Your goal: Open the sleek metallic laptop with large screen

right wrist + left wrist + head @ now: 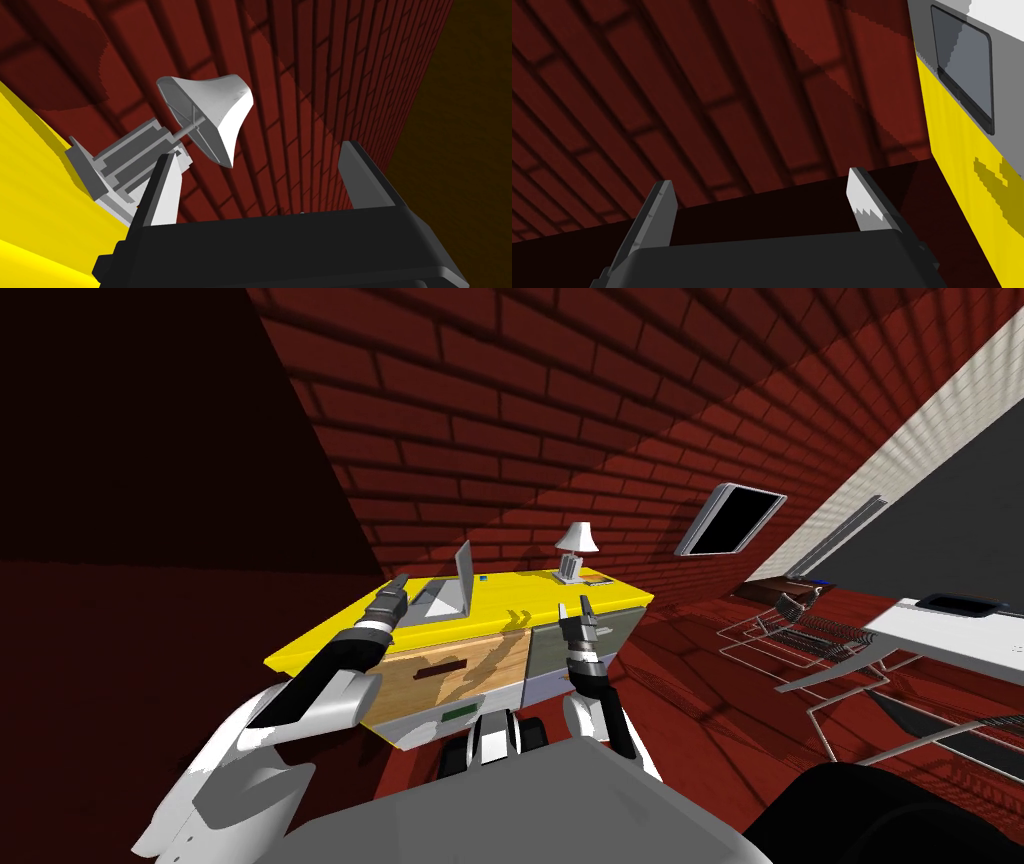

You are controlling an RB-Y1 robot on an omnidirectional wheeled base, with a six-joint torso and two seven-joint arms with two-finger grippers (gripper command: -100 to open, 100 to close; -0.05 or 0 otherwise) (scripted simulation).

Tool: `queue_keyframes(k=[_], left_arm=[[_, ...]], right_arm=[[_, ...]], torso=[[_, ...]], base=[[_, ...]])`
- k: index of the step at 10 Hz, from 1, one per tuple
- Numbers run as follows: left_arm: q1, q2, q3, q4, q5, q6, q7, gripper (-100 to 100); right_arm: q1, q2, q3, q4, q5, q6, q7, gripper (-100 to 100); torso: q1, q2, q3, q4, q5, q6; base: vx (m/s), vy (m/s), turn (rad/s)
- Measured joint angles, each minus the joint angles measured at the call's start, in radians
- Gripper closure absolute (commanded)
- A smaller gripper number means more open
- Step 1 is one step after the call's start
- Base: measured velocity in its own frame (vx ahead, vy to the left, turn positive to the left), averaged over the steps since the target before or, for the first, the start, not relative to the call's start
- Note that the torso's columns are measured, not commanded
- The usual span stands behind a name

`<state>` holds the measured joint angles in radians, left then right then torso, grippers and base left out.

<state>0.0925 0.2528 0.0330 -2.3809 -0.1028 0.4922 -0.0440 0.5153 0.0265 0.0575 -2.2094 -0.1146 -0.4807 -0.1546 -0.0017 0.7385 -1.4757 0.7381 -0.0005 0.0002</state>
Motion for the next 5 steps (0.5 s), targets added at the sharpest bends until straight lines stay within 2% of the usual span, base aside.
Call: queue_keyframes(k=[2,5], left_arm=[[-0.009,0.003,0.001,-0.001,-0.001,0.042,-0.002,-100],[-0.054,0.013,0.006,-0.008,-0.003,0.124,-0.008,-100]], right_arm=[[0.0,0.0,0.0,0.0,0.0,0.0,0.0,0],[0.0,0.0,0.0,0.0,0.0,0.0,0.0,0]], torso=[[0.003,0.0,0.0,0.0,0.001,0.0],[0.0,-0.001,0.0,0.0,0.0,0.0]], base=[[0.006,-0.034,-0.009],[0.003,-0.059,-0.021]])
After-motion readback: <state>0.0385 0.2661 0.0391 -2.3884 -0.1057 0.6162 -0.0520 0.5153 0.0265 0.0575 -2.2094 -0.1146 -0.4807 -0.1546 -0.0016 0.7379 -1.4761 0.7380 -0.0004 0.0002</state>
